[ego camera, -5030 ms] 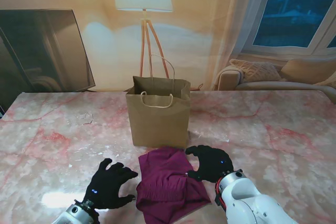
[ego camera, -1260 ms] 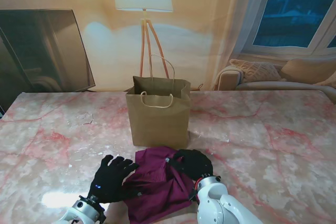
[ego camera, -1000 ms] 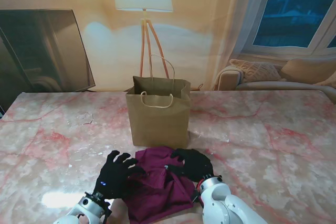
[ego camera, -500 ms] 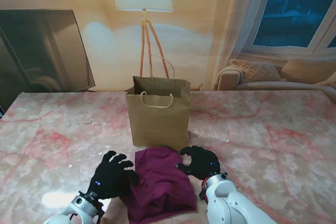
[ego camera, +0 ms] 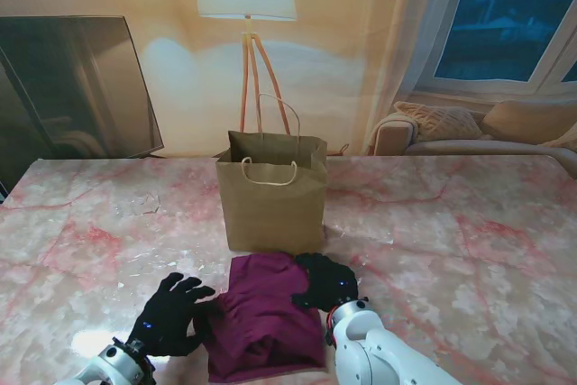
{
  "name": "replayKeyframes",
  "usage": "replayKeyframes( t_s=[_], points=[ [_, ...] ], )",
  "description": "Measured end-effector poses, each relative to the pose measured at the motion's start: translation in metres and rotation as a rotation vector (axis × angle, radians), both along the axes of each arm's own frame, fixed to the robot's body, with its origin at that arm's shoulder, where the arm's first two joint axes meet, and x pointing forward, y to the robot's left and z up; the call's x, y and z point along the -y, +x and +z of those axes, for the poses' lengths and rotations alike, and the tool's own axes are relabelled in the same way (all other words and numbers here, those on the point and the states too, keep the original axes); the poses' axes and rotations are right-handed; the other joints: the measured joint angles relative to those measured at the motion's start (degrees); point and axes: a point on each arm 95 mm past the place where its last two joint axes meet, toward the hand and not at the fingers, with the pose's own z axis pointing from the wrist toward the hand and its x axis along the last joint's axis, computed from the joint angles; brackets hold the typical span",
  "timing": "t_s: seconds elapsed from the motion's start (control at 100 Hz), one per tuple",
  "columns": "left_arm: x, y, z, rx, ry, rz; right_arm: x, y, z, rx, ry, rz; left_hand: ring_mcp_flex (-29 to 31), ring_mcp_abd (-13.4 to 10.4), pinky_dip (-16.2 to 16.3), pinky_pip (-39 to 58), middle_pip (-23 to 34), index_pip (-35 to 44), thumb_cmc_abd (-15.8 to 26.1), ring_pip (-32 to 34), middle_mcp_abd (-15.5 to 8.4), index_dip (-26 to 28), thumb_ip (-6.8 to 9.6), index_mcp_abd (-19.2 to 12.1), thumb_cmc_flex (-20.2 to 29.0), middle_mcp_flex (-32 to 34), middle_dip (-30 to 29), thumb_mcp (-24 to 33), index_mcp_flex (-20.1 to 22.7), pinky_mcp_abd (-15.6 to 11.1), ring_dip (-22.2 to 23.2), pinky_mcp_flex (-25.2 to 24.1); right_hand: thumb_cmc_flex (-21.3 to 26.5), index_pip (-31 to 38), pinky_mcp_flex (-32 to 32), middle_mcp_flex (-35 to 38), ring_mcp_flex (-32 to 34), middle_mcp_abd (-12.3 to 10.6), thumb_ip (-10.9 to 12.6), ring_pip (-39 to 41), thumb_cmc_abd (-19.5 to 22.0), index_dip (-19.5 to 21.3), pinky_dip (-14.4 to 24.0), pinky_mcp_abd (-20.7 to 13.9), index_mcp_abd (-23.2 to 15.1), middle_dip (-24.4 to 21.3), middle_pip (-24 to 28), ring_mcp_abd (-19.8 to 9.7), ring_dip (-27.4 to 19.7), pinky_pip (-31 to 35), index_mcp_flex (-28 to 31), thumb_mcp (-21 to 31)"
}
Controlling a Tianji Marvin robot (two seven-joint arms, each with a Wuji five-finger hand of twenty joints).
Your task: Fold the socks and the shorts into the kraft paper bag
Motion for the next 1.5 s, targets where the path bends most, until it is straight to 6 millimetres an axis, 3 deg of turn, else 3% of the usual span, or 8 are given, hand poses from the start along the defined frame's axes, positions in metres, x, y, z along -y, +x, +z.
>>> replayKeyframes(
  t_s=[0.28, 0.39, 0.43, 0.63, 0.74, 0.81, 1.14, 1.5],
  points=[
    [-0.007, -0.003, 0.001, -0.003, 0.012, 0.012, -0.006, 0.0, -0.011, -0.03, -0.038, 0.028, 0.0, 0.0, 0.0, -0.2, -0.1, 0.0, 0.0, -0.9, 0.0, 0.0, 0.14, -0.2, 0.0, 0.0, 0.0, -2.0, 0.3, 0.1, -0.1, -0.2, 1.9, 2.7, 3.2, 6.8, 4.5, -5.1, 0.0, 21.9, -4.4, -2.6, 1.1, -1.5, 0.2, 14.0, 18.1, -3.8, 14.3, 5.4, 0.3, 2.3],
    [-0.009, -0.004, 0.0, -0.01, 0.016, 0.015, -0.007, 0.0, -0.012, -0.038, -0.033, 0.056, 0.0, 0.0, 0.0, -0.9, -0.1, 0.0, -2.5, -1.5, 0.0, 0.0, 0.15, -0.1, -0.9, 0.0, 0.0, -4.1, 0.4, 0.1, -0.1, -0.2, 5.4, 9.6, 6.4, 16.4, 8.7, -7.2, 0.0, 26.9, -5.1, 2.5, 1.8, -1.5, -8.1, 21.0, 20.8, -4.1, 15.6, 8.4, 12.7, 3.0],
    [-0.01, -0.004, 0.001, -0.012, 0.017, 0.018, -0.007, 0.0, -0.013, -0.045, -0.033, 0.079, 0.0, 0.0, 0.0, -1.2, -0.2, 0.0, -2.8, -1.5, 0.0, 0.0, 0.15, 0.4, -2.1, 0.0, 0.0, -5.4, 0.4, 0.1, -0.1, -0.2, 7.5, 10.4, 6.5, 18.4, 8.7, -7.7, -3.3, 27.0, -5.1, 4.5, 1.8, -1.5, -11.0, 22.3, 20.8, -4.1, 15.7, 8.4, 15.5, 3.0],
    [-0.016, -0.011, 0.007, -0.015, -0.028, 0.022, -0.004, -0.003, -0.013, -0.035, -0.029, 0.171, 0.0, 0.0, 0.0, -1.8, -0.7, -1.6, -4.3, -1.6, 0.0, 0.0, 0.16, 2.6, -6.9, 0.0, -0.1, -9.4, 0.4, 0.6, -0.1, -0.2, 12.0, 22.4, 4.5, 18.0, 6.8, -8.0, -7.3, 24.8, -5.0, 2.4, 2.0, -1.4, -19.3, 25.6, 18.3, -4.0, 15.8, 8.4, 21.2, 3.0],
    [-0.017, -0.016, 0.016, 0.006, -0.072, 0.037, 0.0, -0.004, -0.012, 0.026, -0.007, 0.197, 0.1, 0.0, 0.2, -2.5, -0.7, -2.1, -2.9, -2.3, 0.0, 0.0, 0.17, 2.6, -6.9, 0.0, -0.1, -12.3, 0.5, 0.8, -0.2, -0.2, 9.8, 16.2, 0.0, 12.1, 0.0, -7.9, -7.3, 13.6, -3.2, 4.5, 2.1, -1.3, -17.3, 18.6, 11.6, -4.0, 13.7, 5.5, 21.3, 3.0],
    [-0.017, -0.02, 0.021, 0.031, -0.086, 0.044, 0.005, -0.005, -0.008, 0.093, 0.006, 0.172, 0.5, 0.0, 0.8, -2.5, -0.7, -2.1, -0.3, -2.4, 0.0, 0.0, 0.17, 2.6, -6.8, 0.0, -0.1, -15.5, 0.5, 1.3, -0.2, -0.3, 7.1, 12.5, -2.7, 10.1, -3.4, -7.7, -2.7, 7.9, -1.9, 8.1, 2.1, -1.2, -15.7, 14.3, 8.2, -4.0, 10.2, 1.9, 21.3, 3.0],
    [-0.016, -0.011, 0.027, 0.117, -0.107, 0.14, 0.008, -0.01, 0.021, 0.157, -0.005, -0.021, 7.2, 0.0, 2.8, 4.5, -0.7, -2.4, 7.4, -3.1, 0.0, 0.7, 0.17, 3.9, -4.3, 1.3, -0.1, -14.5, -0.6, 2.3, -2.1, 4.8, 2.4, 3.5, -2.0, 5.6, -4.7, -2.7, -2.9, -8.7, -1.9, 8.2, -1.1, 2.1, -5.1, 1.7, 0.1, 1.8, -5.7, -5.9, 12.8, 2.0],
    [-0.002, 0.02, 0.016, 0.087, -0.079, 0.169, -0.006, 0.006, 0.005, -0.061, -0.038, -0.083, 14.9, 0.8, 1.7, 16.2, 3.4, 1.6, 5.2, 1.3, 0.0, 1.4, 0.17, 5.1, -1.6, 9.0, 3.9, -6.7, 0.3, 4.3, 1.6, 9.9, 0.4, -2.2, 1.0, 0.6, -2.2, 1.7, -2.9, -5.1, -1.8, 0.1, -1.8, 2.0, 2.7, -1.2, -3.8, 3.1, -2.6, -0.1, 1.0, -0.3]
  ],
)
